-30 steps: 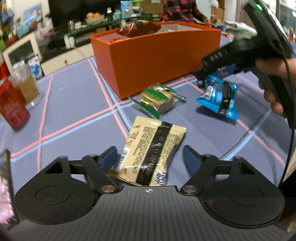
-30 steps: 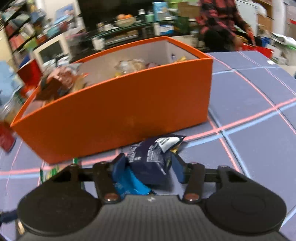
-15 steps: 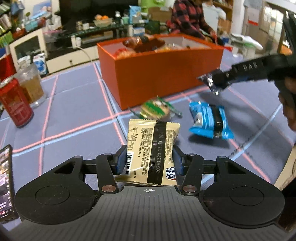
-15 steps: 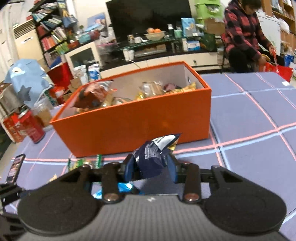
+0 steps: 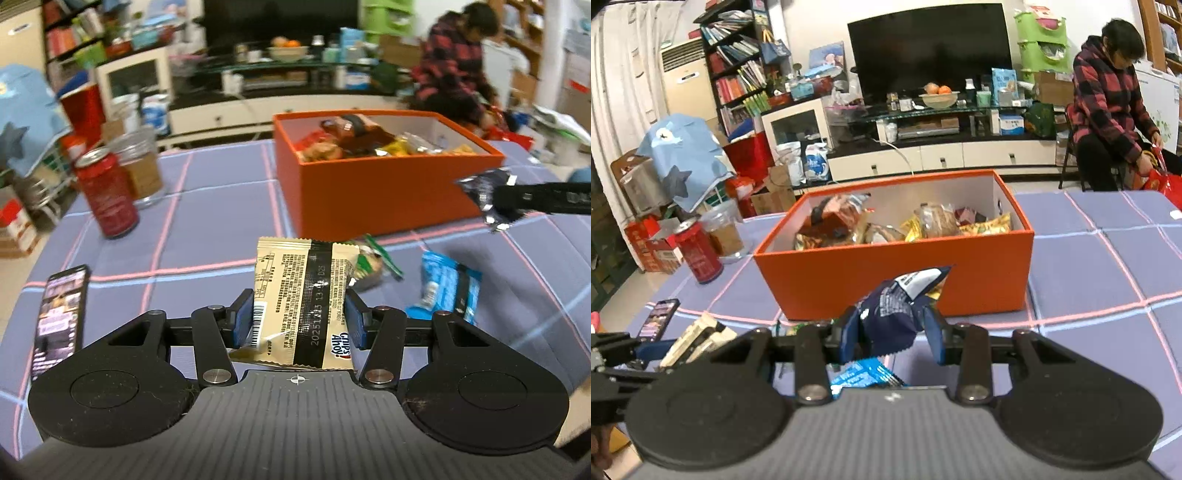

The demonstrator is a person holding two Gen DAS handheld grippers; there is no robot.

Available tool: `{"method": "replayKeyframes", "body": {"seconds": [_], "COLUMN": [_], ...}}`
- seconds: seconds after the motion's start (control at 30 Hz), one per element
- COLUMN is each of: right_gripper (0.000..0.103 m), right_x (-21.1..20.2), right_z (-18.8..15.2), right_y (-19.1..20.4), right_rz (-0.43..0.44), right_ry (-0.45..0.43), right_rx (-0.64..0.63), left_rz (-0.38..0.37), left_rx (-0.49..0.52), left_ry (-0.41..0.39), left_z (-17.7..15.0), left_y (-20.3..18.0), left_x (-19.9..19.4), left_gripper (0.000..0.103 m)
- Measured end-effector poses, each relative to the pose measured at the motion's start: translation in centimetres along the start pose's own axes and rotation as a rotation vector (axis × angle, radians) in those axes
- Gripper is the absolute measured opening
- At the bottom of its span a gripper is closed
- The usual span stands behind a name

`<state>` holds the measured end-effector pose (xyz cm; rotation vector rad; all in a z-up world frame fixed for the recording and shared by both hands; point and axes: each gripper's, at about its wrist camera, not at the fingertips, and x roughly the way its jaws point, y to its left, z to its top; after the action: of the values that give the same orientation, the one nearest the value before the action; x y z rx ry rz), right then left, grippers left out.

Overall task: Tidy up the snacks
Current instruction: 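Carry both held packs over the orange box and open both tools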

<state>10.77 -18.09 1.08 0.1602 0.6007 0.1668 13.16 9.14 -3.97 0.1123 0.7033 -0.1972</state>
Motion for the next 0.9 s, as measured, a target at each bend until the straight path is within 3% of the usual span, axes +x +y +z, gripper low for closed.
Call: {"method": "replayKeyframes", "body": {"seconds": [0.13, 0.57, 0.77, 0.9], "right_gripper": [0.039, 0.039, 0.039, 0.039], "right_x": [-0.6, -1.4, -1.4, -0.9], "right_z": [0.5, 1.3, 2.8, 5.6], "right_y": [-0.3, -1.9, -2.9, -4.5], "right_rz": [0.0, 0.002, -0.006, -0.027], "right_ry": [-0.011, -0.033, -0.064, -0.118], "right_rx": [-0.001, 0.006, -0.013, 0.003], "left_rz": [0.049, 0.099, 0.077, 0.024], "left_rx": [0.006, 0.001, -0.017, -0.066], "left_ry": [0.002, -0.046, -0.09, -0.147], "left_z": [0.6, 2.6, 3.9, 6.7], "left_y": [-0.6, -3.0, -3.5, -3.4], "left_x": [0.1, -0.1, -1.0, -1.9], "left_gripper": [0.008, 0.008, 0.008, 0.008]}}
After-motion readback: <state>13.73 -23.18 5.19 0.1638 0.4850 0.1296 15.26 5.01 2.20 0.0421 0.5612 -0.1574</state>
